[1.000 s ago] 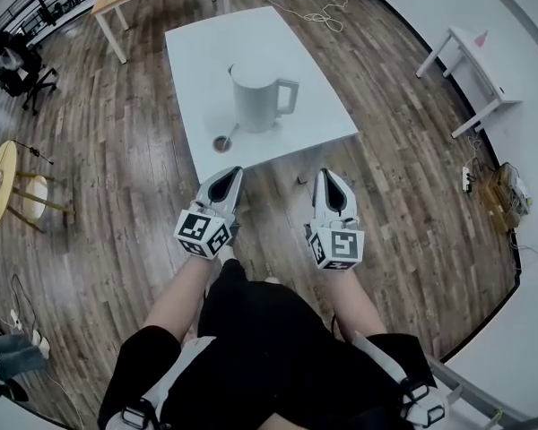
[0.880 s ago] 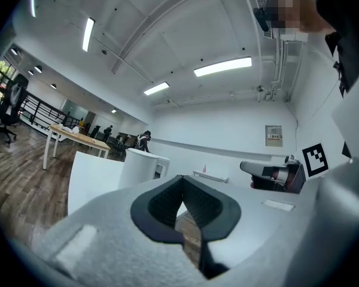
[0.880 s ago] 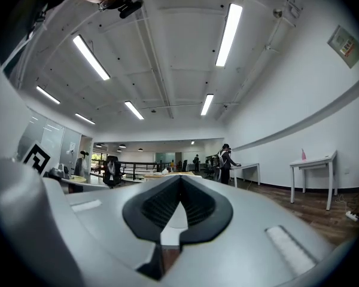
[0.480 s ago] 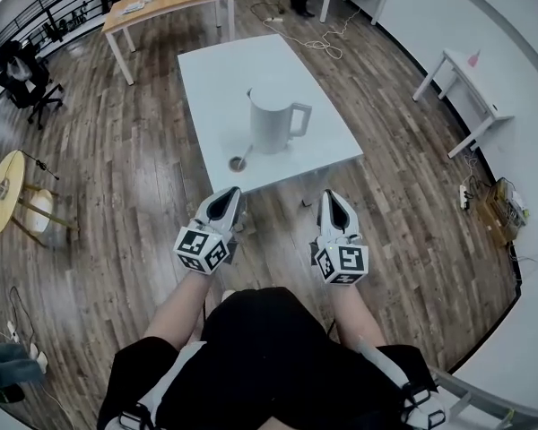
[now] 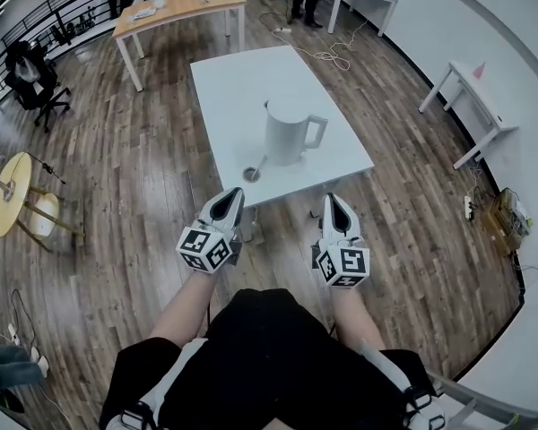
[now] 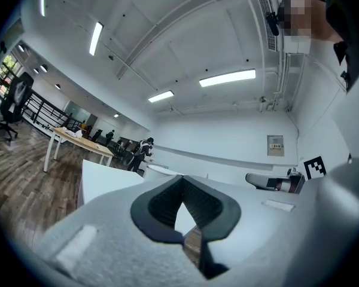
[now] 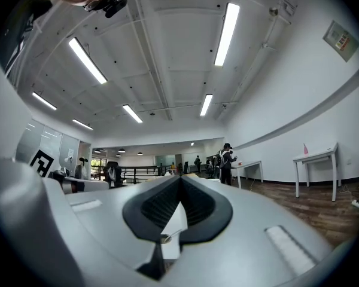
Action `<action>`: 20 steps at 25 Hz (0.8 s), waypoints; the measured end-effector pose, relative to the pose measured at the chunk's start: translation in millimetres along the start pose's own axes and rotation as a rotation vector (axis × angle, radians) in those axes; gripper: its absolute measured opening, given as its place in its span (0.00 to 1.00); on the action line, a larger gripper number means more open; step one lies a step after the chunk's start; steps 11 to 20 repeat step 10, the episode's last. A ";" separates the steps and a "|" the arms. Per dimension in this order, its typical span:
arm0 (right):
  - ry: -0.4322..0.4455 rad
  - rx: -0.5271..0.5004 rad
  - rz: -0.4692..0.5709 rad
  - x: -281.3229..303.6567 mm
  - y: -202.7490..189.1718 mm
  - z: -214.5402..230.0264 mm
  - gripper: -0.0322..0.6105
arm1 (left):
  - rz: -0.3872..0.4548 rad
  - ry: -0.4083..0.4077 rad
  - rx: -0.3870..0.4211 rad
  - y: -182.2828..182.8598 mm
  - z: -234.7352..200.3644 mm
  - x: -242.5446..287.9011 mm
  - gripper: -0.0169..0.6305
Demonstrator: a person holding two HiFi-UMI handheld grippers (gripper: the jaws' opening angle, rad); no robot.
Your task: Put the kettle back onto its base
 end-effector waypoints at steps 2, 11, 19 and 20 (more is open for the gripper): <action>0.007 -0.001 0.000 1.5 0.6 -0.2 0.05 | 0.000 0.002 -0.008 -1.2 -0.5 0.5 0.02; 0.013 -0.019 0.015 13.2 3.7 5.1 0.05 | 0.065 0.015 -0.032 10.9 -5.1 7.0 0.02; 0.013 -0.019 0.015 13.2 3.7 5.1 0.05 | 0.065 0.015 -0.032 10.9 -5.1 7.0 0.02; 0.013 -0.019 0.015 13.2 3.7 5.1 0.05 | 0.065 0.015 -0.032 10.9 -5.1 7.0 0.02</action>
Point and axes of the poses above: the fingertips, and each gripper's own axes: x forward along the fingers, z to its right, y out of its top, the point moved 5 cm from there along -x, backward along the fingers, and after that the axes turned 9 degrees about -x, right-handed, at the moved point
